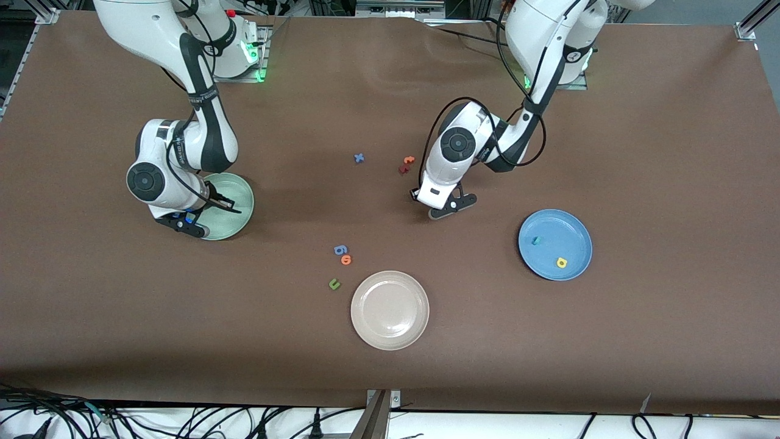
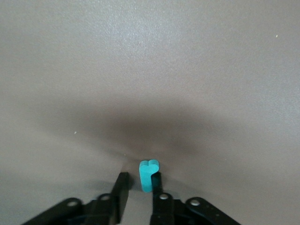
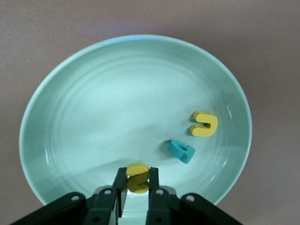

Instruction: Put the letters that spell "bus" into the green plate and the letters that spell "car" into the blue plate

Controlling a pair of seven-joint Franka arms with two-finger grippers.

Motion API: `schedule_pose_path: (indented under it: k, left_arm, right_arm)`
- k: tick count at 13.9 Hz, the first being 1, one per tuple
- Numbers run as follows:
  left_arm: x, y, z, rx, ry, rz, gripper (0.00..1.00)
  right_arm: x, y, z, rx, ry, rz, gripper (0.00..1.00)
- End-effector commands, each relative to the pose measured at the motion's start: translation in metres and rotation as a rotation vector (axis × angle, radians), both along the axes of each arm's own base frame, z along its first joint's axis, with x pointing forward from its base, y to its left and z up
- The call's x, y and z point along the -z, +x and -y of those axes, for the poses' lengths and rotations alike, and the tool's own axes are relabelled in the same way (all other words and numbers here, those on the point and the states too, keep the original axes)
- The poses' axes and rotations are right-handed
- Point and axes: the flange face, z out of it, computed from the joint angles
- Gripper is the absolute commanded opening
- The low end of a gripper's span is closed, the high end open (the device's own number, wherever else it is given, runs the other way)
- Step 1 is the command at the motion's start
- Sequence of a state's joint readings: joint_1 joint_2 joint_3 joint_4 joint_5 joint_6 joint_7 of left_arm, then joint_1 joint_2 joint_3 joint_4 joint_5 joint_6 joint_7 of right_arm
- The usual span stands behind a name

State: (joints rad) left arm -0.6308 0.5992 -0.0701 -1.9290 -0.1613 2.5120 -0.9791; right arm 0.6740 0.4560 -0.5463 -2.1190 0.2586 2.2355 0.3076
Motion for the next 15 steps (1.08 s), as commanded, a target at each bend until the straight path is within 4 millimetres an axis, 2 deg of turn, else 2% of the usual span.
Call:
schedule_pose_path:
  k: [1,2,3,5,7,9,11,13,15]
  left_arm:
    - [0.004,0.0,0.005,-0.016,-0.005,-0.002,0.15]
    - [0.004,0.0,0.005,-0.016,-0.005,-0.002,0.13]
    - [0.004,0.0,0.005,-0.016,-0.005,-0.002,0.13]
    - [0.004,0.0,0.005,-0.018,-0.005,-0.002,0.12]
    - [0.004,0.0,0.005,-0.018,-0.005,-0.002,0.04]
    - [0.003,0.002,0.004,-0.013,-0.006,0.0,0.0]
    - [-0.01,0.017,-0.002,0.026,-0.002,0.012,0.0]
    - [-0.03,0.047,-0.024,0.126,0.05,-0.023,0.0]
    - [-0.057,0.066,-0.046,0.288,0.094,-0.057,0.0]
  right_arm:
    - [-0.002,-0.002,-0.003,0.008,0.031,0.014,0.8]
    - [-0.002,-0.002,-0.004,0.026,0.046,0.015,0.92]
    - [-0.004,-0.001,-0.004,0.03,0.05,0.018,0.98]
    - [-0.016,0.004,-0.006,0.025,0.064,0.031,0.98]
    - [-0.042,0.013,-0.009,0.026,0.092,0.017,0.99]
    - [-0.078,0.029,0.002,0.046,0.11,-0.013,0.99]
    - [-0.119,0.043,0.01,0.056,0.125,-0.058,0.99]
    - [-0.168,0.056,0.017,0.059,0.129,-0.089,0.99]
    - [-0.217,0.062,0.024,0.06,0.135,-0.111,0.99]
